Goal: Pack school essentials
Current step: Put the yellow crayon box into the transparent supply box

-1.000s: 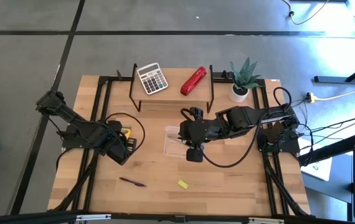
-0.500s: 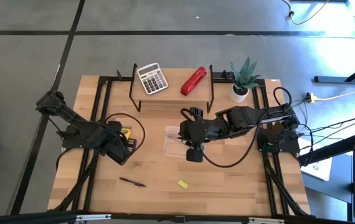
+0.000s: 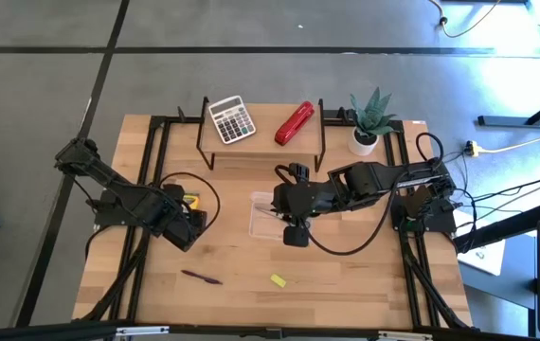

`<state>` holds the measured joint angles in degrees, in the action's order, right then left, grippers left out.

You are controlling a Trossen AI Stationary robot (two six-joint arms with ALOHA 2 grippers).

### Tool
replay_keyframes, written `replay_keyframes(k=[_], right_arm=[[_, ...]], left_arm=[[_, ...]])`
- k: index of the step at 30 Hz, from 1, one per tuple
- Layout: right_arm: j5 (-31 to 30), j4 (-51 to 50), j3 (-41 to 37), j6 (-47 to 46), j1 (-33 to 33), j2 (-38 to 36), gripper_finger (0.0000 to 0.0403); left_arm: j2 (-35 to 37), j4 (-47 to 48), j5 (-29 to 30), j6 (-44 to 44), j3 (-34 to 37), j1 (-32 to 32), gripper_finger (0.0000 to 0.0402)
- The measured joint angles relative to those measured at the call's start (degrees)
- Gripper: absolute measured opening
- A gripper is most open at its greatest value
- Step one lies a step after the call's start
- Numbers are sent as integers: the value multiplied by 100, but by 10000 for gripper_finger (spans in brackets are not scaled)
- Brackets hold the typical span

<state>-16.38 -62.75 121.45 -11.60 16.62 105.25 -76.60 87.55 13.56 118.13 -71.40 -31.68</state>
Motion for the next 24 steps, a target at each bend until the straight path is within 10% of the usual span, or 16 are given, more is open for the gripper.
replay_keyframes(k=[24], right_arm=[[0, 0, 0, 0, 1, 0, 69]], left_arm=[[-26, -72, 142, 137, 215, 0, 399]])
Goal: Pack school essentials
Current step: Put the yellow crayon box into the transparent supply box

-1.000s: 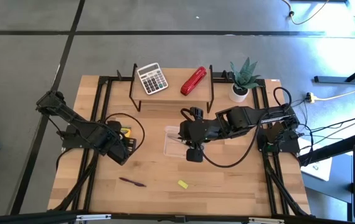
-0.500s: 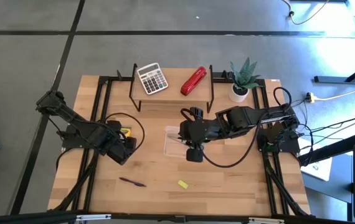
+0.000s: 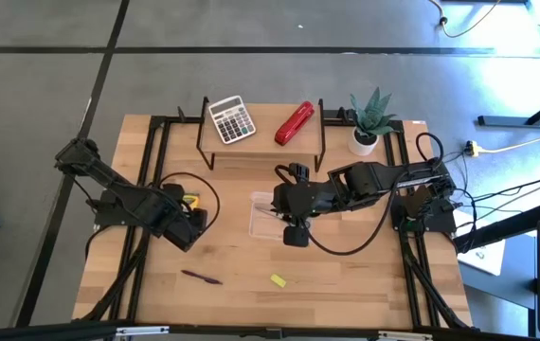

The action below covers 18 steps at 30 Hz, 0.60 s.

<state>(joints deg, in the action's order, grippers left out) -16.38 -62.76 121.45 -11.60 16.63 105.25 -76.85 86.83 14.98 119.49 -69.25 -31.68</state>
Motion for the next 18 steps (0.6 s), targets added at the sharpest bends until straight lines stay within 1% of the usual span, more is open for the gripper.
replay_keyframes(k=[3, 5, 11, 16, 18], right_arm=[[2, 2, 0, -3, -1, 0, 69], [0, 2, 0, 0, -1, 0, 69], [0, 2, 0, -7, -1, 0, 69], [0, 4, 0, -7, -1, 0, 69], [0, 8, 0, 0, -1, 0, 69]], left_arm=[[-1, -487, -240, 42, 481, 23, 399], [-1, -782, -258, 36, 742, 58, 400], [8, -1155, -381, 328, 1500, 322, 399], [10, -1975, -338, 272, 2129, 554, 399], [10, -2118, -314, 264, 2343, 620, 399]])
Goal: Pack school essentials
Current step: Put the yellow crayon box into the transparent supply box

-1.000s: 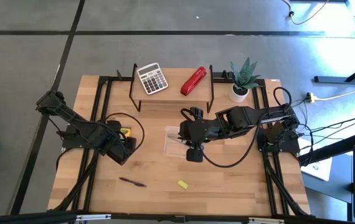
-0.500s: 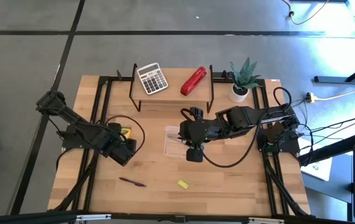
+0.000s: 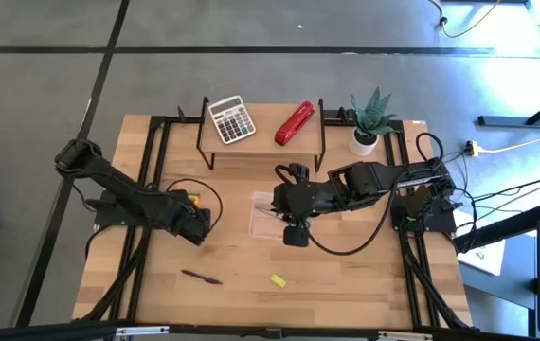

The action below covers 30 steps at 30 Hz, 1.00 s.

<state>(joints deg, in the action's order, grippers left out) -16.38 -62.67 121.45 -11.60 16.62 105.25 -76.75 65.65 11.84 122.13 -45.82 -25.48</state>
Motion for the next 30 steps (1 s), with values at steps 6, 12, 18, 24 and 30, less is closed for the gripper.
replay_keyframes(k=[6, 12, 18, 24, 30], right_arm=[[0, 19, 0, 0, 0, 0, 69], [0, 22, 0, -5, 2, 0, 69], [0, 24, 0, -4, 1, 0, 69], [0, 26, 0, 0, 1, 0, 69], [0, 31, 0, 0, 2, 0, 69]], left_arm=[[0, -214, 3, 33, 322, 113, 399], [0, -270, 6, -151, 464, 254, 397], [-2, -811, 5, -417, 814, 350, 397], [-4, -1004, 20, -423, 1058, 352, 399], [-7, -1050, 19, -423, 1130, 350, 395]])
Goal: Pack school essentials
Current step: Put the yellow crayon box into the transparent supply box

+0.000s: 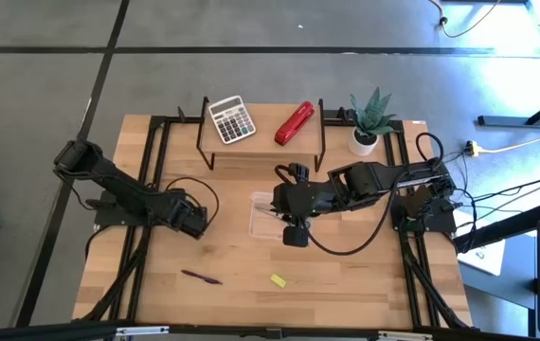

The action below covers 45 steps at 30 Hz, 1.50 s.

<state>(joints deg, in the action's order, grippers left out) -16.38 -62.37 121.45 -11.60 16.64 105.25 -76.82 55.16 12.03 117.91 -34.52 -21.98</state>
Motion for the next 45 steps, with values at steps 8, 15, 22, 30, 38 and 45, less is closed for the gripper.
replay_keyframes(k=[8, 15, 22, 30, 38, 45], right_arm=[[0, 0, 0, -1, -2, 0, 69], [0, 0, 0, -1, -1, 0, 69], [0, 0, 0, -3, -2, 0, 69], [0, 0, 0, -4, -2, 0, 69], [0, 0, 0, 0, -2, 0, 69], [0, 0, 0, -4, -2, 0, 69]], left_arm=[[0, 0, 63, -2, 0, 0, 395], [0, 25, 94, -270, -2, 0, 395], [0, 147, 64, -258, -2, 0, 395], [0, 322, 60, -60, -4, 0, 395], [0, 309, 100, -149, 44, -5, 393], [0, 288, 231, -149, 44, -6, 351]])
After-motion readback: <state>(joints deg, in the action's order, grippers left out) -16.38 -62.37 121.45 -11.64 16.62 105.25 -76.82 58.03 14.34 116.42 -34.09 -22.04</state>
